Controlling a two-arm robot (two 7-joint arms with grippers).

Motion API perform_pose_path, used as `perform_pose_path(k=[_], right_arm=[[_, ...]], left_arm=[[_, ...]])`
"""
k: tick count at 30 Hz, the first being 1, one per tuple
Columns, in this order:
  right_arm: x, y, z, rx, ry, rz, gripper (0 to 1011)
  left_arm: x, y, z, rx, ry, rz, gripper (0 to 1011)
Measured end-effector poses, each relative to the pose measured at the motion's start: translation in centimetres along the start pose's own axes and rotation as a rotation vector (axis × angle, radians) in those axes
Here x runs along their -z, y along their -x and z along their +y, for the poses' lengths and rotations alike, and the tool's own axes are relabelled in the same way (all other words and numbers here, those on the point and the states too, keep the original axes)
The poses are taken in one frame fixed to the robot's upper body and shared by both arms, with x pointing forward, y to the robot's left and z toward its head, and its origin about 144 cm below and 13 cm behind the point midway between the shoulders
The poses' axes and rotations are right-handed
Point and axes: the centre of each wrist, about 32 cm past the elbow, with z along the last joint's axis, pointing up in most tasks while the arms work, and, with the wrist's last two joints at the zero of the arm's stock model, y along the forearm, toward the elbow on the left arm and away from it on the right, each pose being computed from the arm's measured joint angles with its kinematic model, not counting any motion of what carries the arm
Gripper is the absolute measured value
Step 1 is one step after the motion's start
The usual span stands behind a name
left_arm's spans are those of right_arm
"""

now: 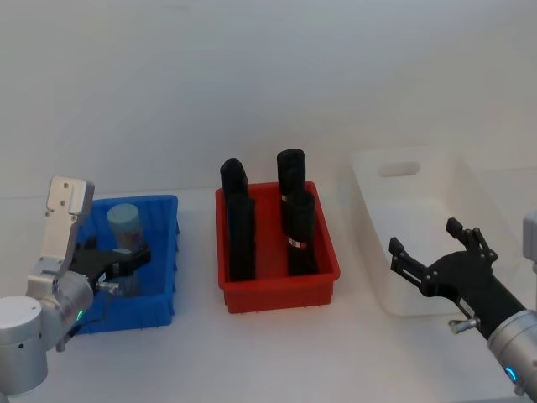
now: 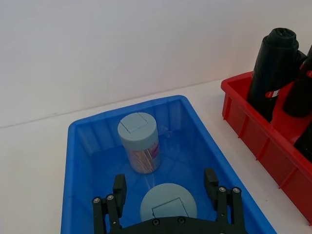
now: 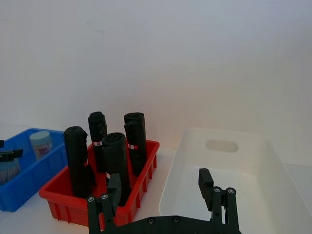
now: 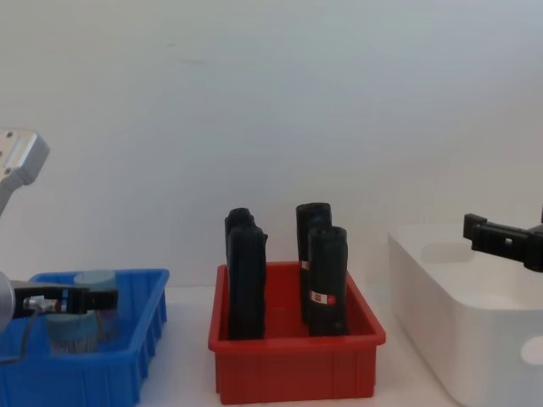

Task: Pick the cotton swabs from the blue box and place them into the white box.

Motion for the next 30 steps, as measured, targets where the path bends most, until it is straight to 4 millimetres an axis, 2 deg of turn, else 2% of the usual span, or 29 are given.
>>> perform_pose_path(k=[6, 10, 13, 14, 18, 20, 30], right_arm=[[0.0, 0.0, 0.0, 0.0, 0.0, 0.0, 1002], [0.0, 0.0, 0.0, 0.0, 0.0, 0.0, 1002], [0.0, 0.0, 0.0, 0.0, 0.0, 0.0, 1002], [0.0, 0.0, 0.0, 0.0, 0.0, 0.0, 1002], [0.0, 0.0, 0.0, 0.0, 0.0, 0.0, 1002], [0.0, 0.0, 0.0, 0.0, 0.0, 0.0, 1002], [0.0, 0.0, 0.0, 0.0, 0.0, 0.0, 1002]], left_arm=[[0.14, -0.04, -0.16, 0.003, -0.015, 0.007, 995], [0.18, -0.03, -0.19, 0.003, -0.024, 0.009, 916], [0.23, 0.0, -0.16, 0.004, -0.031, 0.01, 816], [0.25, 0.01, -0.14, 0.004, -0.033, 0.011, 816], [0.27, 0.1, 0.04, 0.006, -0.039, 0.013, 676], [0.24, 0.13, 0.1, 0.006, -0.039, 0.013, 647], [-0.16, 0.29, 0.69, 0.006, -0.028, 0.013, 645]])
